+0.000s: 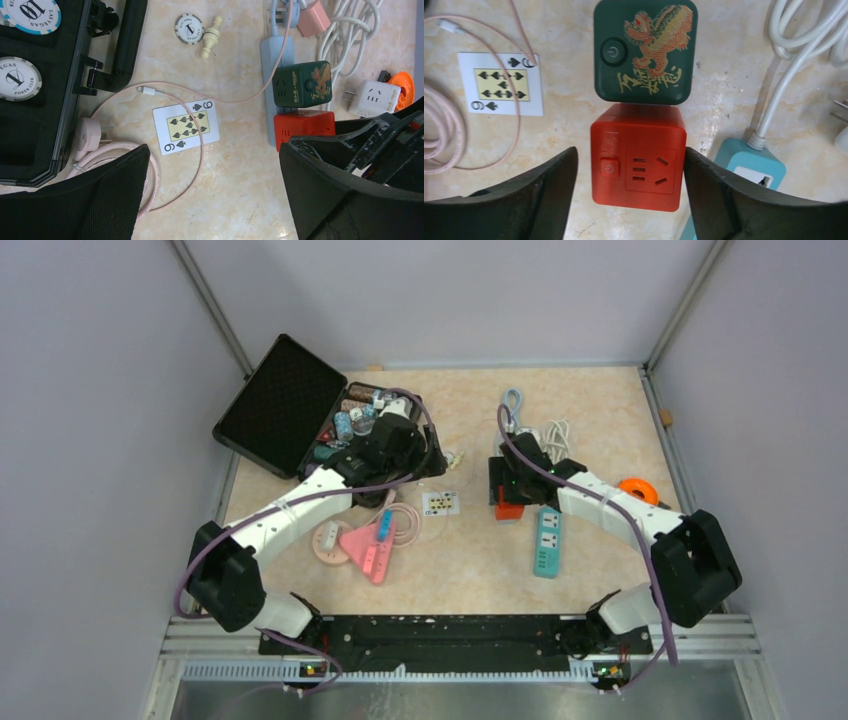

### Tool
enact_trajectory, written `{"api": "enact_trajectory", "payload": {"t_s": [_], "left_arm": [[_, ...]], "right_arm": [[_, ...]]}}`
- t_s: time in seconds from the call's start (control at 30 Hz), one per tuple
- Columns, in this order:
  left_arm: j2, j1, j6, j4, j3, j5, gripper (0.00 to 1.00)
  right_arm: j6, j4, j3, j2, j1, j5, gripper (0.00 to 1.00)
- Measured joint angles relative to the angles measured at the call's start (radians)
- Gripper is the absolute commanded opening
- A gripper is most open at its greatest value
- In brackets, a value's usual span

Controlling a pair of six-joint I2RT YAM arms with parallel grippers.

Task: Pull the plug off the socket

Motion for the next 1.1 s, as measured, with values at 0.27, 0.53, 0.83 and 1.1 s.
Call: {"api": "enact_trajectory", "payload": {"t_s": [0.27, 0.53, 0.83, 1.1], "left_arm": [[0.0, 0.021, -0.04, 0.023, -0.02, 0.057, 0.99], [0.088, 0.042, -0.043, 0.109, -0.021, 0.322, 0.79], [0.308, 0.04, -0.13, 0.187, 0.006, 0.557, 0.66], [0.326, 0.039, -0.234, 0.311, 0.006, 0.599, 0.6]], "right_arm": [[0.011, -0.025, 0.004, 0.029, 0.021, 0.061, 0.28], [-0.046, -0.023, 0.004, 0.026, 0.024, -0.001, 0.21], [-0.042, -0.01, -0.056, -0.039, 0.027, -0.126, 0.21], [-0.026, -0.01, -0.061, -0.043, 0.04, -0.141, 0.23]]}}
